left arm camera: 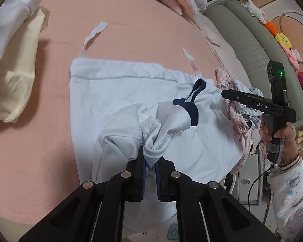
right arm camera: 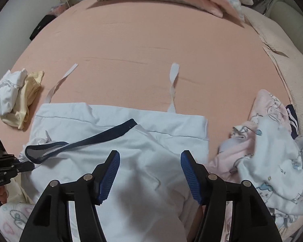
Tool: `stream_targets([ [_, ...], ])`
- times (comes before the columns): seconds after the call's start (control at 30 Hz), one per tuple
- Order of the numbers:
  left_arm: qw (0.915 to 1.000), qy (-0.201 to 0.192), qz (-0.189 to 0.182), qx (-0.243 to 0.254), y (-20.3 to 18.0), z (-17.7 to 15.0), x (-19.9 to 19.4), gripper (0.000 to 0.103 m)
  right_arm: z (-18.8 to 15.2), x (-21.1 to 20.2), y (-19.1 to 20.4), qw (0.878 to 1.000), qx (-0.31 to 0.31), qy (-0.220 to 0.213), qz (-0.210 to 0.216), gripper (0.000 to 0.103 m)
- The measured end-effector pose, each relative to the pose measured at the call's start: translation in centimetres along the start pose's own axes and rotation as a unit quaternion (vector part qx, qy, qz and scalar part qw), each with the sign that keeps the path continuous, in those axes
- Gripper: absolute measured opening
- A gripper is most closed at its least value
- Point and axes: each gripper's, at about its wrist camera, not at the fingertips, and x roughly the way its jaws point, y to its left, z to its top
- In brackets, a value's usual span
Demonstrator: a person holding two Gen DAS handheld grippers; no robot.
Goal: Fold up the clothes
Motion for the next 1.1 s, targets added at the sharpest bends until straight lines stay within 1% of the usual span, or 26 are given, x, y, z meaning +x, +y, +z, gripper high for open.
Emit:
stream_targets([
  [0.1,0.9999,0.005,-0.003,-0.009,0.4,0.0,0.4,0.006,0.5,0.9,0.9,1.000,-0.018,0.009,-0.009,0.062],
  [0.23,0.9999,0.005,-0.007,-0.015,0.6,-0.1,0.3,0.006,1.2,2.1,1.9,0.998,-0.058,0.018,-0.021,0.062],
  [0.3,0.9998,0.007,-0.008,-0.017,0.6,-0.1,0.4,0.006,1.5,3.1,2.5,0.995,-0.090,0.029,-0.033,0.063],
  [0.4,0.9997,0.010,-0.008,-0.019,0.7,0.0,0.4,0.006,1.6,4.6,2.9,0.990,-0.120,0.051,-0.049,0.063],
  [0.5,0.9997,0.010,-0.010,-0.020,0.9,0.0,0.4,0.006,1.5,5.6,2.8,0.989,-0.128,0.060,-0.050,0.063],
  [0.63,0.9997,0.009,-0.012,-0.021,0.9,-0.1,0.4,0.006,1.2,6.4,2.3,0.991,-0.115,0.066,-0.026,0.063],
  [0.73,0.9997,0.010,-0.011,-0.020,1.0,-0.1,0.4,0.006,1.1,6.3,2.0,0.992,-0.112,0.063,-0.020,0.063],
  [0.83,0.9996,0.011,-0.009,-0.023,1.0,-0.1,0.5,0.006,1.1,6.6,1.7,0.992,-0.102,0.073,-0.013,0.062],
  [0.9,0.9996,0.011,-0.008,-0.026,1.0,-0.1,0.5,0.006,1.0,6.8,1.7,0.993,-0.095,0.076,-0.005,0.051],
  [0.93,0.9996,0.011,-0.006,-0.025,0.9,0.0,0.5,0.006,1.0,6.7,1.8,0.993,-0.093,0.075,0.000,0.040],
  [1.0,0.9997,0.011,0.000,-0.021,0.7,0.0,0.5,0.006,0.7,6.3,2.1,0.993,-0.092,0.069,-0.007,0.025],
  [1.03,0.9998,0.011,0.004,-0.019,0.5,0.0,0.5,0.006,0.6,6.1,2.3,0.994,-0.091,0.066,-0.010,0.013],
  [1.07,0.9998,0.011,0.009,-0.015,0.3,0.0,0.5,0.006,0.4,5.9,2.4,0.994,-0.091,0.063,-0.012,0.010],
  [1.1,0.9998,0.011,0.013,-0.011,0.2,0.0,0.5,0.007,0.2,5.5,2.4,0.994,-0.089,0.059,-0.010,0.009],
])
